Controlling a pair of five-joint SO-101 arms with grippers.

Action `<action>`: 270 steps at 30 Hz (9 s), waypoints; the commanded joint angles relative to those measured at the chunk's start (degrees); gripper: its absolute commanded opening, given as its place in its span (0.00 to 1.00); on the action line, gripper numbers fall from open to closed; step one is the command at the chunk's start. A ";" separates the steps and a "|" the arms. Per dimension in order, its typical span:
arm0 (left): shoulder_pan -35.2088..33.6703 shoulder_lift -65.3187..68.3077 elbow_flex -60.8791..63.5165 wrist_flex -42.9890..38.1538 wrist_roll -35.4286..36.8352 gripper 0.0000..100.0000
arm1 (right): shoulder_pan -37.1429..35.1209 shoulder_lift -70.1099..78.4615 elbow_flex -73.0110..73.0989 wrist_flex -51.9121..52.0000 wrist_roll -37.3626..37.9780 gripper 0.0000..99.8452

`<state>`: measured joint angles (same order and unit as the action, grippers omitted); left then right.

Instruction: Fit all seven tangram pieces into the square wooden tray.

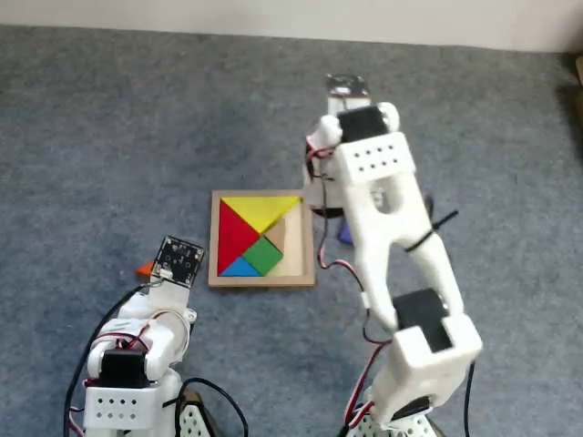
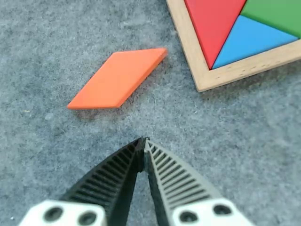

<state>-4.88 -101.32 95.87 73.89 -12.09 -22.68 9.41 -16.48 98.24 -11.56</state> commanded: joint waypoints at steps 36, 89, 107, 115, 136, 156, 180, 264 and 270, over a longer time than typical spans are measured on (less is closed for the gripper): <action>0.84 -2.77 1.36 0.18 0.44 0.03 | 3.65 15.78 11.38 -18.24 12.92 0.38; 0.84 -2.77 1.36 0.18 0.44 0.03 | 7.25 1.63 11.38 -16.75 36.48 0.09; 0.84 -2.77 1.36 0.18 0.44 0.03 | -11.74 -7.78 20.79 -15.87 69.98 0.09; 0.84 -2.77 1.36 0.18 0.44 0.03 | -15.08 -7.96 25.98 -24.75 81.85 0.09; 0.84 -2.77 1.36 0.18 0.44 0.03 | -14.99 -7.87 32.22 -30.37 87.47 0.29; 0.84 -2.77 1.36 0.18 0.44 0.03 | -9.27 -7.52 22.11 -29.93 54.07 0.01; 0.84 -2.77 1.36 0.18 0.44 0.03 | -16.48 -3.47 36.70 -44.18 29.45 0.01; 0.84 -2.77 1.36 0.18 0.44 0.03 | -16.31 -15.25 49.10 -46.90 24.53 0.01; 0.84 -2.77 1.36 0.18 0.44 0.03 | -11.56 -11.74 49.45 -48.48 27.08 0.01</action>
<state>-4.88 -101.32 95.87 73.89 -12.09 -36.84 -2.64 33.27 50.86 13.58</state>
